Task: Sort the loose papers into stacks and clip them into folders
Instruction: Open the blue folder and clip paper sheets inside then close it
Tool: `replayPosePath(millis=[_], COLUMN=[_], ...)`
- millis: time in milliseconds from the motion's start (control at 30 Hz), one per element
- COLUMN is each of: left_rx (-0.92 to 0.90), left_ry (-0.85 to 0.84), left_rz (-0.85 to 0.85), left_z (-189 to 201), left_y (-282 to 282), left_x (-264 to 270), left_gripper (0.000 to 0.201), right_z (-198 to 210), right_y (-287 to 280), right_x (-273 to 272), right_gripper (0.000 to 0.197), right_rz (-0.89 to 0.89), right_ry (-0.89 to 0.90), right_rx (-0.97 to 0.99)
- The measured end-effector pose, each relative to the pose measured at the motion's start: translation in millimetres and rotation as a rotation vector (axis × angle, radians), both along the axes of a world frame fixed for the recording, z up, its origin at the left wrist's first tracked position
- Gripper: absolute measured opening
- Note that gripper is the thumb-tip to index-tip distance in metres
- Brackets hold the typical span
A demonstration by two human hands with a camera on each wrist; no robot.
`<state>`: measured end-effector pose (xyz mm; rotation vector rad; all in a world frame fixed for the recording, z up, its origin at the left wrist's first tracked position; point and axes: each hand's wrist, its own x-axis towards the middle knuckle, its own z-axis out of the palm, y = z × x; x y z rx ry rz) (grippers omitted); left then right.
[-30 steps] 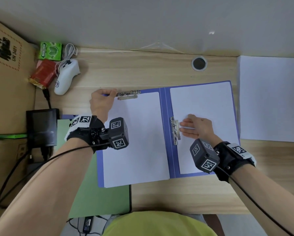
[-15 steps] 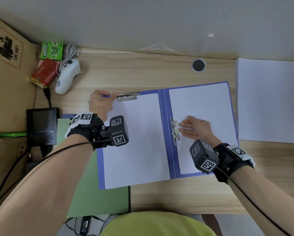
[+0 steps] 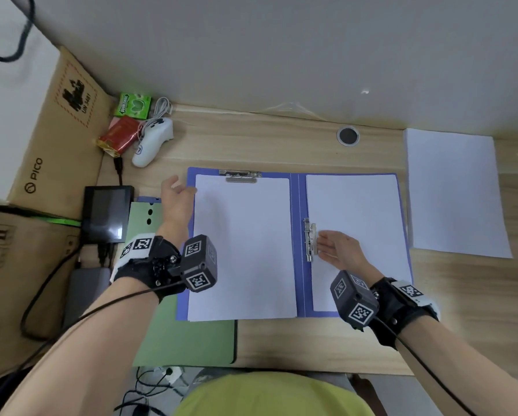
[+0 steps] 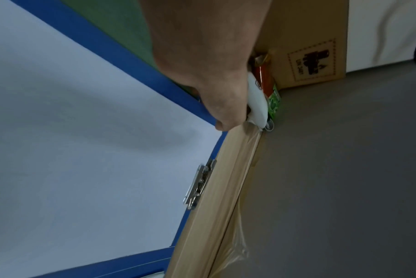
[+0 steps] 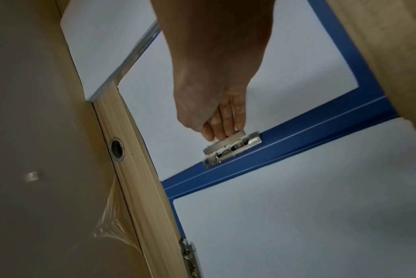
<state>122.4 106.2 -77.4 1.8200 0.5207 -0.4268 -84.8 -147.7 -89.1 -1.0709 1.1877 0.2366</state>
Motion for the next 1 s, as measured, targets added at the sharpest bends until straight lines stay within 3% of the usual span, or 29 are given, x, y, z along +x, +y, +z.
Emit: replayPosePath(millis=[100, 300, 367, 467, 600, 667, 767, 833, 1000], left_rx=[-0.072, -0.142, -0.176, -0.196, -0.309, -0.411, -0.575, -0.610, -0.629], left_ry=[0.005, 0.290, 0.290, 0.143, -0.018, -0.012, 0.121, 0.155, 0.158], left_rz=[-0.028, -0.219, -0.265, -0.353, -0.467, -0.547, -0.858, -0.991, -1.021], left_z=[7.8, 25.9, 46.6, 85.8, 135.6, 151.8, 158.7, 155.8, 145.8], left_y=[23.0, 78.7, 87.6, 84.8, 48.8, 26.1, -3.9, -20.1, -41.9], left_x=[-4.6, -24.4, -29.2, -32.8, -40.8, -46.5, -59.3, -71.0, -91.7], left_gripper=[0.047, 0.038, 0.035, 0.040, 0.044, 0.044, 0.043, 0.044, 0.042], right_z=[4.4, 22.3, 32.9, 52.0, 98.1, 122.2, 147.5, 153.9, 154.2], right_y=[13.7, 55.6, 64.1, 72.4, 94.4, 103.5, 103.3, 93.6, 70.8], right_x=[-5.1, -2.8, 1.4, 10.6, 23.9, 26.7, 24.6, 17.2, 0.4], right_gripper=[0.017, 0.019, 0.013, 0.035, 0.044, 0.062, 0.085, 0.077, 0.040], right_rz=[-0.003, 0.172, 0.203, 0.276, 0.322, 0.422, 0.554, 0.546, 0.427], right_ry=[-0.022, -0.039, -0.042, -0.092, -0.241, -0.331, -0.403, -0.435, -0.542], right_rx=[-0.020, -0.120, -0.064, 0.017, 0.180, 0.262, 0.182, 0.134, 0.055])
